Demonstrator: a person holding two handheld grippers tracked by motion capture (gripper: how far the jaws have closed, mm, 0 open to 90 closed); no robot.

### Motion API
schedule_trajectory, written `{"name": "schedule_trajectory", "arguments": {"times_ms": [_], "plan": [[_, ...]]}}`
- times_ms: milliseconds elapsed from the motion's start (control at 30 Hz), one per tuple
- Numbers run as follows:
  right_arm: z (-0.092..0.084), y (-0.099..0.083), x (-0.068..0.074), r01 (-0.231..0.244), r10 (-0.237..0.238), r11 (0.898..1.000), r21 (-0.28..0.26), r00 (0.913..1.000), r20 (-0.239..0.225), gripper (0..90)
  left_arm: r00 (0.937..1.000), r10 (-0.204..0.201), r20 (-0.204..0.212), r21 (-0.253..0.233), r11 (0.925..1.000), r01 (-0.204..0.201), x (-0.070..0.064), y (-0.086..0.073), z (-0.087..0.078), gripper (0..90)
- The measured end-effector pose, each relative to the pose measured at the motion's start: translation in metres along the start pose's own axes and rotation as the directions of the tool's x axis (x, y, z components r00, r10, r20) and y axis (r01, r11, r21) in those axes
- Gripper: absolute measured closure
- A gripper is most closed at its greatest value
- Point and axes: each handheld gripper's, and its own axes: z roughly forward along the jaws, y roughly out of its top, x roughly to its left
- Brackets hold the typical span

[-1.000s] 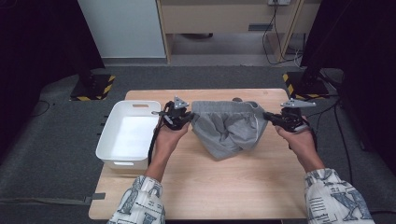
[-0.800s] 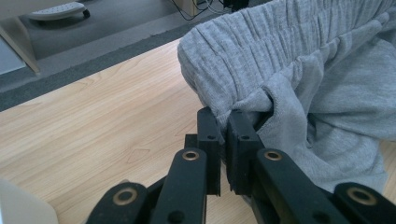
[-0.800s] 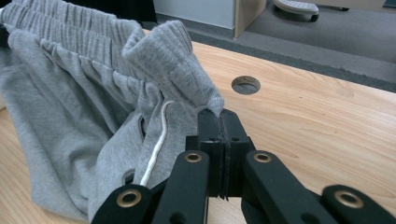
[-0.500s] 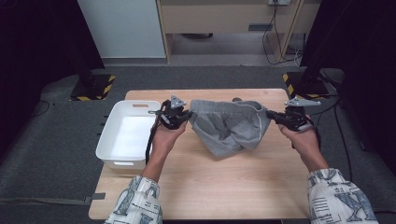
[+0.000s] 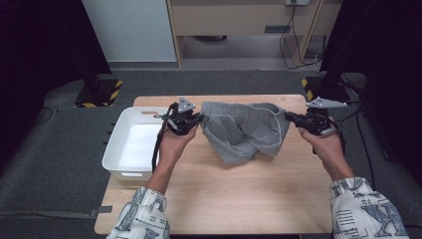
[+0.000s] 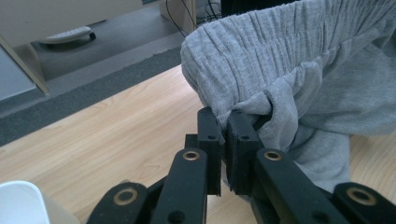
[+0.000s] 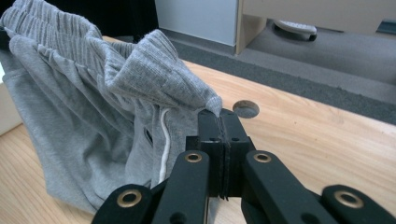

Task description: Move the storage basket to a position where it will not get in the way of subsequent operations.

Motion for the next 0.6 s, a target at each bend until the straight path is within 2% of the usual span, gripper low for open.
{"name": "schedule_trajectory", "arguments": {"times_ms": [333, 600], "plan": [[-0.012, 0.021, 0.005, 0.028, -0.028, 0.999, -0.023, 0.9996, 0.005, 89.8, 0.9996, 0.024, -0.013, -0.03, 0.9993, -0.024, 0.001, 0.023, -0.017, 85.4], [-0.029, 0.032, 0.009, 0.044, -0.044, 0.998, -0.038, 0.999, 0.011, 89.8, 0.9992, 0.039, -0.012, -0.043, 0.9983, -0.039, -0.004, 0.031, -0.025, 85.4]]}}
